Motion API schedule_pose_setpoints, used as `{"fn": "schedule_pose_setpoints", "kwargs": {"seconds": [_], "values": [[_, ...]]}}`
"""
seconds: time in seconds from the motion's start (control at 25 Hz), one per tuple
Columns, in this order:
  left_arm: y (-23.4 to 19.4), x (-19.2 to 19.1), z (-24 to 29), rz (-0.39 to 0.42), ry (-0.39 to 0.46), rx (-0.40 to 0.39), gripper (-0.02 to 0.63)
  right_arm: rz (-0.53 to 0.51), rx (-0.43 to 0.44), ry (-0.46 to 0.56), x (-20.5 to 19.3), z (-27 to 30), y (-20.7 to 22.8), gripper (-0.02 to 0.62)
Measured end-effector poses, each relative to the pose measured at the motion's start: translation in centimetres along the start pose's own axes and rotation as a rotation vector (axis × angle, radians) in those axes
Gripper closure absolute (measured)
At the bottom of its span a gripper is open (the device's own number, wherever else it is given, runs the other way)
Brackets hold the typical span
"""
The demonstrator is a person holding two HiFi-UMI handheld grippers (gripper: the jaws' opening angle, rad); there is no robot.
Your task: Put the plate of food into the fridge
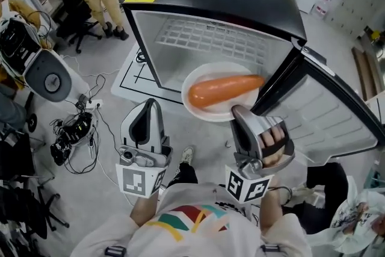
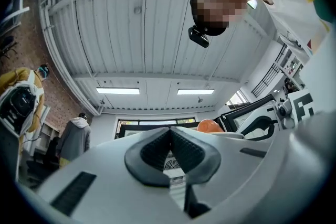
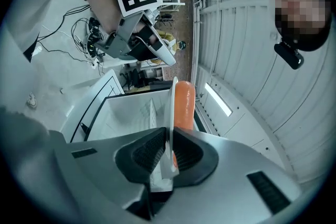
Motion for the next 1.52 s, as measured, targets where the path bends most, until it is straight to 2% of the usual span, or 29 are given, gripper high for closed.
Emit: {"fn": "schedule_pose_setpoints", "kwargs": {"seconds": [0.16, 0.36, 0.56, 0.92, 1.16, 1.32, 1.52], "values": [[-3.4, -2.2, 3.3, -0.024, 0.001, -0.084, 0.601, -0.028, 0.01, -0.071, 0.1, 3.3, -1.1, 0.558], [-8.3, -5.3, 7.1, -0.075, 0.018, -0.152, 0.601, -0.077, 0.015, -0.179, 0.1, 7.0, -2.6, 0.558], [-10.6, -8.4, 9.8, -0.126, 0.002, -0.231, 0.601, -0.101, 0.018, -0.283, -0.4, 9.6, -3.9, 0.558], [-10.2, -10.7, 11.7, -0.146, -0.016, -0.331, 0.601, -0.146, 0.022, -0.359, -1.3, 12.1, -4.7, 0.558], [-9.2, -11.4, 12.6, -0.164, -0.011, -0.385, 0.601, -0.14, 0.009, -0.403, -2.2, 12.9, -4.4, 0.557], [-8.3, -11.5, 12.3, -0.161, -0.027, -0.387, 0.601, -0.136, 0.018, -0.394, -2.5, 12.8, -4.9, 0.557], [-7.9, -11.7, 12.3, -0.162, -0.051, -0.351, 0.601, -0.11, 0.022, -0.361, -2.9, 12.9, -5.1, 0.555]]}}
Point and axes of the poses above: the fingertips, and each gripper's own axes: z forward along the fingers, y to its right, x out of its top, the point moved 6 cm from there along -z, backward along the fingers, and after that the axes turned 13 degrees about -x, right-handed, at the moved point
